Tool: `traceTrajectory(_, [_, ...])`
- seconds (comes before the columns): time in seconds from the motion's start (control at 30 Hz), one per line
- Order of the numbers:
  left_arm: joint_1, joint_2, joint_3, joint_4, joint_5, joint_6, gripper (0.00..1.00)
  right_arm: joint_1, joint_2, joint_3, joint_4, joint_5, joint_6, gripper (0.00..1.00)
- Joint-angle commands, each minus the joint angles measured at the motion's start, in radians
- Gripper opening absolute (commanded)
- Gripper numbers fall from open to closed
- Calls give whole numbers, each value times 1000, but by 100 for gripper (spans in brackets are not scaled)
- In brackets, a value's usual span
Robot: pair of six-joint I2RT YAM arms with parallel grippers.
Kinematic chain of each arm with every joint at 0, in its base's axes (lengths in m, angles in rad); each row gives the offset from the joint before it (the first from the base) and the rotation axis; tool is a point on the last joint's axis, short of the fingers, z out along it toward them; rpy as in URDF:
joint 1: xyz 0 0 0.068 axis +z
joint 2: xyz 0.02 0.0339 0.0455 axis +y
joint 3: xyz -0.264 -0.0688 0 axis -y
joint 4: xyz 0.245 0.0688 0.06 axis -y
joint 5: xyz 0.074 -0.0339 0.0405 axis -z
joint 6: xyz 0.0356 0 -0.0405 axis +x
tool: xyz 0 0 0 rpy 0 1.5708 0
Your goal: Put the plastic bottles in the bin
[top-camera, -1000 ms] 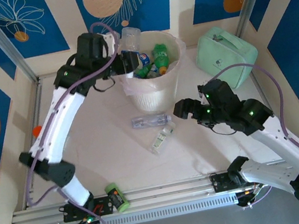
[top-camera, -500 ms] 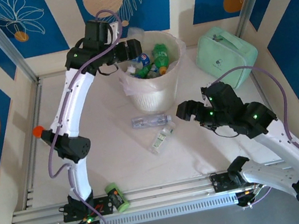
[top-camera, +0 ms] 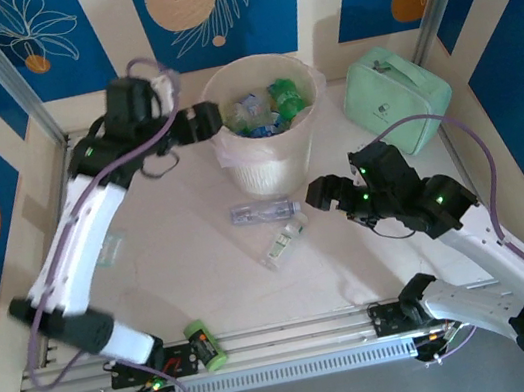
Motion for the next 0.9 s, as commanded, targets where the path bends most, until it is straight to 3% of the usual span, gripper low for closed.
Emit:
traceTrajectory(0.0, [68,-185,-277,129,-53,-113,82,6,3,22,2,7,6,91])
traceTrajectory(0.13, [150,-323,-573,204,54,-213,75,24,22,26,12,7,13,91])
traceTrajectory(0.37, [189,-282,-930,602,294,-344,67,83,33,26,15,50,38,91])
traceTrajectory(0.67, [191,40,-961,948,377,-474,61,109,10,4,-6,82,61,90])
traceTrajectory(0.87, [185,232,-934,1060,400,-545,55,109,-13,-9,-17,92,71,90])
